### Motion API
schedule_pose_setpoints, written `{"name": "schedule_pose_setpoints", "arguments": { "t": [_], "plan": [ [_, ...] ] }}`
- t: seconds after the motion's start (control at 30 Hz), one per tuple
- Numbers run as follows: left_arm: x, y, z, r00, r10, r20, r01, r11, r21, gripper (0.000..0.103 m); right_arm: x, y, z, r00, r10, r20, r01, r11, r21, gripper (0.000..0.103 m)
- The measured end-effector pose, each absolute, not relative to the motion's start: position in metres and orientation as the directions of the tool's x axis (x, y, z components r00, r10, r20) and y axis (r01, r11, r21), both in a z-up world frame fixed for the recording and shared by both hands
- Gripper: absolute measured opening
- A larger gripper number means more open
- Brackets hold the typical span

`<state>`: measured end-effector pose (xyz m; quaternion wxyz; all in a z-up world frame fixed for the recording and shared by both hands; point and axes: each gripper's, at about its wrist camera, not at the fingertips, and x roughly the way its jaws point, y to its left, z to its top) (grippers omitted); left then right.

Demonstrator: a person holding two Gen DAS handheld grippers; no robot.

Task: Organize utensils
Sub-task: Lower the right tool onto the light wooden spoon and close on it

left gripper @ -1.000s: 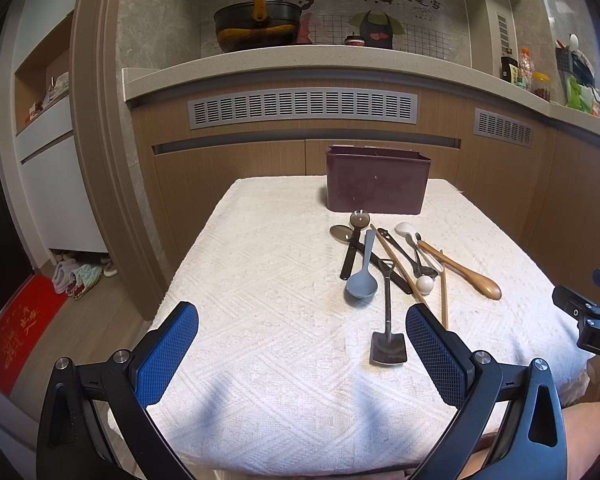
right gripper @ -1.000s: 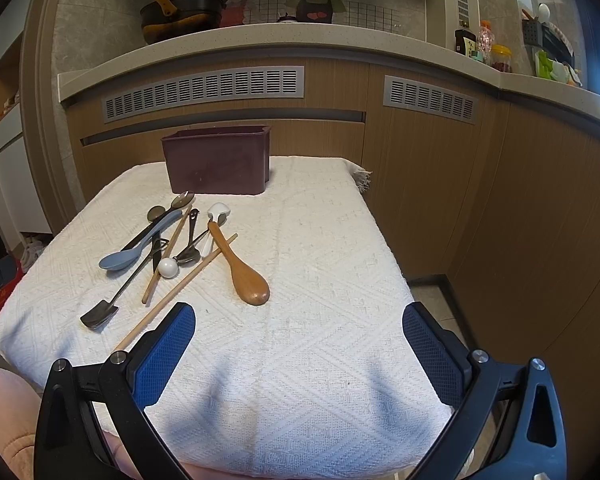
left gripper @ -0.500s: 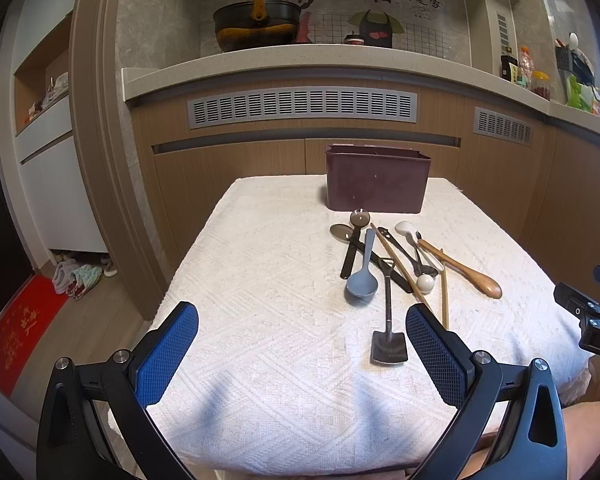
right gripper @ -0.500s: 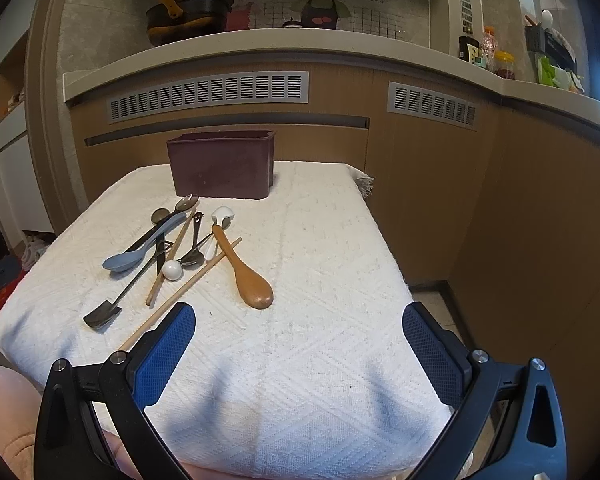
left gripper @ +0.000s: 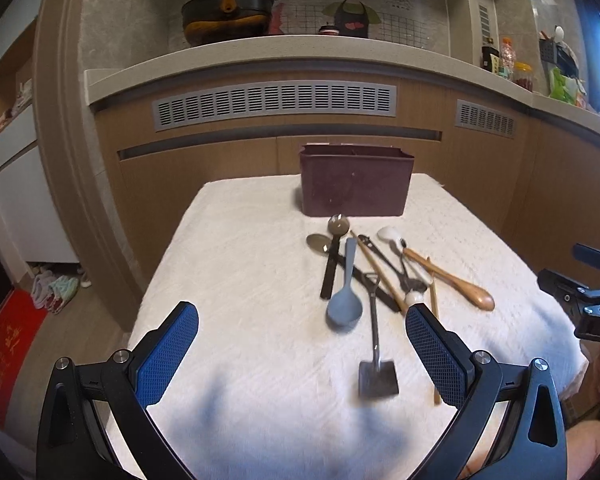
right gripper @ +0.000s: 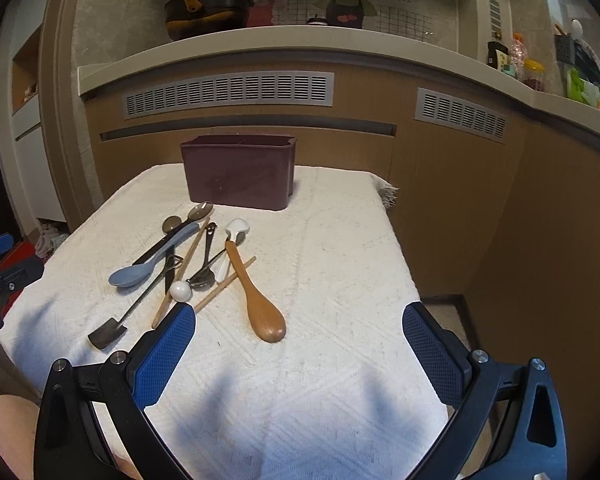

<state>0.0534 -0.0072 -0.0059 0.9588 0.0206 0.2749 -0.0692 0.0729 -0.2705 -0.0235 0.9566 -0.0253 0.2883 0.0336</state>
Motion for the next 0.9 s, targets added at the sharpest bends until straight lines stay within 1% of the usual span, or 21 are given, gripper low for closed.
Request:
{"name": "schedule_pose_setpoints", "arguments": {
  "t": [0.13,0.27,0.3,0.37,0.43,0.47,0.53,0.63,0.67,0.7,0.73,0.77,0.8,0.87,0.9],
  "plan": [
    [0.084,-0.009,-0.005,0.818,-0.163,-0.551,0.184,0.983,-0.017,0.103,0.103,-0.258,-0.017,0.827,0.046,-0.561,-0.109,0.991,-0.080,0.103],
    [0.119,0.000,-0.005,0.799,-0.185,-0.572,0.186,0.981,-0.057,0.101,0.140,-0.246,-0.020,0.790,0.066,-0.609,-0.156,0.983,-0.095,0.103],
    [0.126,0.002,-0.005,0.797,-0.185,-0.575,0.183,0.981,-0.062,0.099,0.148,-0.243,-0.023,0.783,0.069,-0.619,-0.168,0.980,-0.104,0.103],
    [0.141,0.005,-0.008,0.787,-0.185,-0.589,0.179,0.981,-0.069,0.090,0.166,-0.234,-0.029,0.759,0.066,-0.648,-0.195,0.972,-0.130,0.103],
    [0.155,0.009,-0.012,0.763,-0.201,-0.614,0.185,0.979,-0.090,0.078,0.183,-0.228,-0.036,0.722,0.061,-0.690,-0.209,0.969,-0.133,0.103],
    [0.162,0.010,-0.014,0.748,-0.214,-0.629,0.192,0.976,-0.103,0.075,0.192,-0.226,-0.041,0.702,0.048,-0.711,-0.211,0.967,-0.143,0.103],
    [0.173,0.011,-0.020,0.715,-0.239,-0.657,0.214,0.969,-0.120,0.063,0.203,-0.223,-0.049,0.688,0.052,-0.724,-0.235,0.960,-0.154,0.103],
    [0.181,0.008,-0.028,0.699,-0.237,-0.675,0.228,0.968,-0.104,0.057,0.210,-0.219,-0.058,0.685,0.096,-0.722,-0.299,0.941,-0.160,0.101],
    [0.183,0.007,-0.030,0.699,-0.229,-0.677,0.231,0.969,-0.090,0.056,0.213,-0.217,-0.060,0.678,0.113,-0.727,-0.323,0.933,-0.157,0.091],
    [0.184,0.005,-0.032,0.700,-0.224,-0.678,0.236,0.969,-0.077,0.051,0.216,-0.216,-0.063,0.662,0.130,-0.738,-0.347,0.926,-0.148,0.074],
    [0.186,0.003,-0.033,0.697,-0.223,-0.682,0.244,0.967,-0.067,0.046,0.220,-0.214,-0.066,0.643,0.144,-0.752,-0.366,0.920,-0.137,0.064],
    [0.187,0.002,-0.035,0.690,-0.229,-0.687,0.255,0.965,-0.065,0.045,0.224,-0.213,-0.070,0.615,0.162,-0.772,-0.387,0.915,-0.117,0.048],
    [0.189,0.000,-0.036,0.681,-0.238,-0.693,0.266,0.962,-0.070,0.044,0.228,-0.214,-0.075,0.586,0.179,-0.790,-0.403,0.911,-0.092,0.038],
    [0.194,-0.003,-0.041,0.651,-0.264,-0.711,0.289,0.953,-0.089,0.044,0.231,-0.214,-0.082,0.551,0.198,-0.811,-0.419,0.906,-0.063,0.033],
    [0.197,-0.004,-0.043,0.633,-0.281,-0.722,0.302,0.947,-0.104,0.044,0.231,-0.214,-0.082,0.550,0.212,-0.808,-0.426,0.903,-0.054,0.033]
  ]
}}
